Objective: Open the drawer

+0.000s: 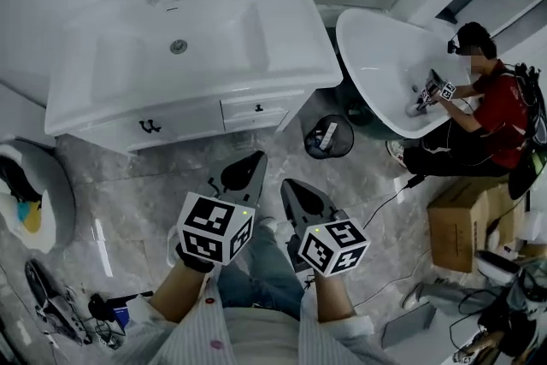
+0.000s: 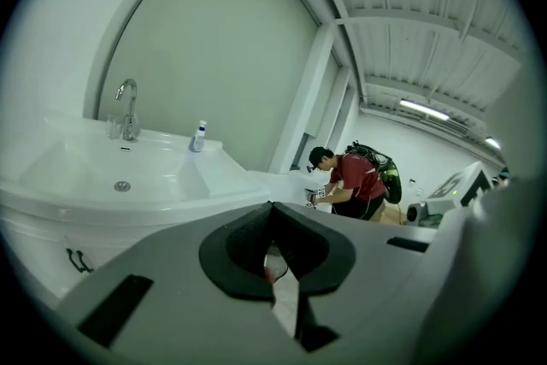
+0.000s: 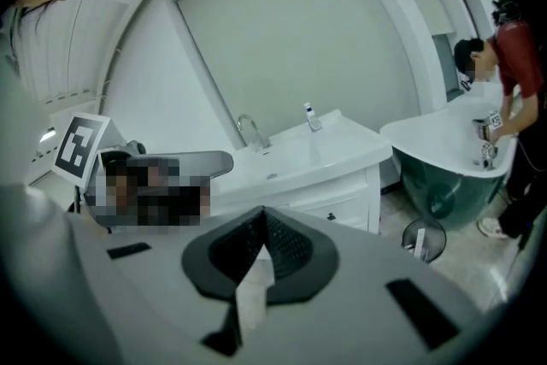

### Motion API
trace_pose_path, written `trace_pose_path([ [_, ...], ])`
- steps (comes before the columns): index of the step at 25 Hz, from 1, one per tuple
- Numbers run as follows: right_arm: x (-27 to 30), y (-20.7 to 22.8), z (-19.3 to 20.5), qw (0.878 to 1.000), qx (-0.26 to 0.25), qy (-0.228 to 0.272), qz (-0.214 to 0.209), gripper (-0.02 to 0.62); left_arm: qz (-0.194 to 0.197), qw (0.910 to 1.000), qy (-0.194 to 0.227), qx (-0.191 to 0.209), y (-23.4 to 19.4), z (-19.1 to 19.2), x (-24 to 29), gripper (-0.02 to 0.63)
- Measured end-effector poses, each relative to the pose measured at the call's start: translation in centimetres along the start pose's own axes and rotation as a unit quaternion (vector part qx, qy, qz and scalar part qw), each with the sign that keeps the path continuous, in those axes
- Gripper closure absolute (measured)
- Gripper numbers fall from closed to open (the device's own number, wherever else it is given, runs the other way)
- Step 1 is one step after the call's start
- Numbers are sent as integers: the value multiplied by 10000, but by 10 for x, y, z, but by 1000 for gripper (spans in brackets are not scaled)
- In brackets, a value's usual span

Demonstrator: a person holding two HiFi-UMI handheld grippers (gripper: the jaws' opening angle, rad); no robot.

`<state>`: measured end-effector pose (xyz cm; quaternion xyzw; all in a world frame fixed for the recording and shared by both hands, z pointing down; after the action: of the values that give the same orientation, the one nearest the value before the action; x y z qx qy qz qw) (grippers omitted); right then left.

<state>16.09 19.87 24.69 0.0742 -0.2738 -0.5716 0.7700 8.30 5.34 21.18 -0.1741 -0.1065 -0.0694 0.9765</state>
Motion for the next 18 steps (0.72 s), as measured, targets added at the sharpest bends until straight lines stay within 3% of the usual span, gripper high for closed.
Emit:
trace_pose_path([
  [8, 18, 17, -2, 9977, -157, -347, -565, 588, -746, 9970, 36, -180, -4, 16, -7, 592],
  [18, 48, 37, -3, 9952, -183, -648, -708, 588, -1268, 9907, 126, -467, -31, 25, 4, 592],
])
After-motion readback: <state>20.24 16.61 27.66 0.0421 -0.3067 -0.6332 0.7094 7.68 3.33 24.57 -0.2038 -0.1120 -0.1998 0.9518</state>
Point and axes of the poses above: the fingertips, and each gripper's own axes: x forward along the fingers, y to its right, z out of its underside, the point moved 9 cm from there along -x, backward along the fingers, and after that the axes turned 8 degrees about y, right-handed, at the moved point
